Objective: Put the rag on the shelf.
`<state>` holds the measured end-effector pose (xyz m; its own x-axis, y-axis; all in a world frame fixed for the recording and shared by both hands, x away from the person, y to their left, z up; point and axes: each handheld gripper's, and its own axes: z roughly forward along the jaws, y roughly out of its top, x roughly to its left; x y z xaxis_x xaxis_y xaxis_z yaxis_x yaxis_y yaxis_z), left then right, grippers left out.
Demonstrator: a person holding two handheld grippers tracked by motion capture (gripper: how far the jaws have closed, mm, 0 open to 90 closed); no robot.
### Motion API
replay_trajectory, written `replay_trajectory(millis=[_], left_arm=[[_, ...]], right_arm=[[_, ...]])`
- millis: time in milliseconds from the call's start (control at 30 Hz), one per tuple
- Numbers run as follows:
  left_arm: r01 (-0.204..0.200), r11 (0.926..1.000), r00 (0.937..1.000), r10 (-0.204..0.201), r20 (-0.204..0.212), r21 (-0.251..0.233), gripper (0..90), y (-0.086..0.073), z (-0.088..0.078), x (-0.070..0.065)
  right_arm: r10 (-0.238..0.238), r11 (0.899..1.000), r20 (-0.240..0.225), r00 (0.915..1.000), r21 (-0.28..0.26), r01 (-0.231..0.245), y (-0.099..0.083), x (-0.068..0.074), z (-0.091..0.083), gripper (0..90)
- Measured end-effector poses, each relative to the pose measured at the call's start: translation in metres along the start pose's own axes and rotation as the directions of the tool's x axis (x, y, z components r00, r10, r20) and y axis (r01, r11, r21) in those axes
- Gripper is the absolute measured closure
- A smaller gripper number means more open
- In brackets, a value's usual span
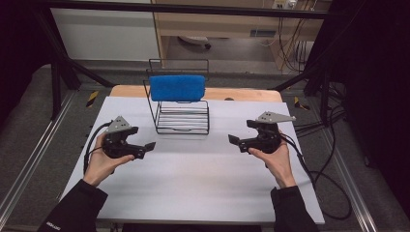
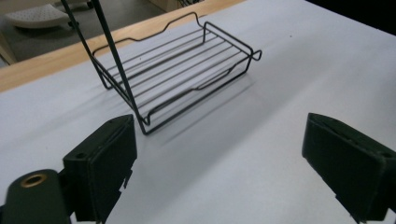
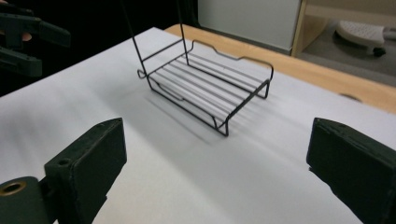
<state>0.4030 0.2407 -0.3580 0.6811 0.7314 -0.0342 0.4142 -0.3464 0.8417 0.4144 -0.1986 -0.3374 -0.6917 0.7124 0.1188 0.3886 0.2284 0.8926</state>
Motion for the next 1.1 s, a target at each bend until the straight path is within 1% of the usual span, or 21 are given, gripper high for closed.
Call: replay_trajectory(millis=[100, 167, 233, 333, 433, 500, 600, 667, 733, 767, 833, 900, 1067, 1100], left_arm=[[0.015, 0.9999, 0.9999, -0.015, 0.002, 0.000, 9.6, -0.012, 0.001, 0.000], [0.017, 0.9999, 0.9998, -0.017, 0.008, 0.000, 9.6, -0.019, 0.002, -0.001], [0.017, 0.9998, 0.9998, -0.017, 0.014, 0.004, 9.6, -0.027, 0.003, -0.002], [0.011, 0.9999, 0.9999, -0.012, 0.010, 0.010, 9.7, -0.039, 0.004, -0.002], [0.010, 0.9999, 0.9999, -0.010, 0.012, 0.004, 9.7, -0.050, 0.005, -0.003], [0.016, 0.9998, 0.9998, -0.017, 0.015, 0.009, 9.7, -0.058, 0.006, -0.003], [0.024, 0.9996, 0.9995, -0.025, 0.020, 0.012, 10.5, -0.068, 0.007, -0.002], [0.022, 0.9997, 0.9996, -0.023, 0.020, 0.014, 10.7, -0.073, 0.007, -0.002], [0.017, 0.9997, 0.9996, -0.017, 0.020, 0.016, 10.7, -0.076, 0.006, -0.001], [0.012, 0.9998, 0.9997, -0.013, 0.022, 0.019, 10.7, -0.078, 0.006, -0.001], [0.001, 0.9997, 0.9997, -0.002, 0.024, 0.023, 10.7, -0.081, 0.006, -0.001], [-0.005, 0.9995, 0.9998, 0.004, 0.020, 0.032, 10.7, -0.084, 0.006, -0.001], [-0.003, 0.9992, 0.9996, 0.002, 0.027, 0.039, 10.7, -0.091, 0.007, -0.001], [-0.002, 0.9989, 0.9996, 0.001, 0.030, 0.046, 10.7, -0.092, 0.007, -0.001]], right_arm=[[0.006, 1.000, -0.004, 1.0000, 0.016, -0.006, -0.012, -0.002, -0.001, 4.6], [0.013, 1.000, -0.011, 0.9999, 0.024, -0.013, -0.021, -0.002, -0.001, 3.2], [0.010, 0.999, -0.013, 0.9999, 0.039, -0.009, -0.030, -0.003, -0.001, 2.4], [0.019, 0.998, -0.015, 0.9997, 0.065, -0.018, -0.046, -0.004, -0.001, 1.8], [0.037, 0.997, -0.019, 0.9991, 0.071, -0.035, -0.060, -0.006, -0.004, 1.3], [0.045, 0.996, -0.011, 0.9989, 0.077, -0.044, -0.069, -0.008, -0.007, 0.9], [0.048, 0.996, -0.014, 0.9987, 0.081, -0.047, -0.081, -0.011, -0.011, 0.8], [0.051, 0.994, -0.008, 0.9986, 0.092, -0.050, -0.088, -0.013, -0.014, 0.7], [0.041, 0.995, 0.000, 0.9991, 0.096, -0.041, -0.096, -0.015, -0.018, 0.8], [0.056, 0.993, 0.005, 0.9984, 0.101, -0.056, -0.099, -0.016, -0.019, 0.7], [0.046, 0.994, 0.004, 0.9989, 0.102, -0.046, -0.107, -0.019, -0.022, 0.7], [0.059, 0.992, 0.013, 0.9982, 0.107, -0.060, -0.113, -0.022, -0.025, 0.7], [0.067, 0.989, 0.016, 0.9977, 0.131, -0.068, -0.124, -0.026, -0.031, 0.7], [0.061, 0.989, 0.013, 0.9981, 0.131, -0.062, -0.126, -0.027, -0.032, 0.7]])
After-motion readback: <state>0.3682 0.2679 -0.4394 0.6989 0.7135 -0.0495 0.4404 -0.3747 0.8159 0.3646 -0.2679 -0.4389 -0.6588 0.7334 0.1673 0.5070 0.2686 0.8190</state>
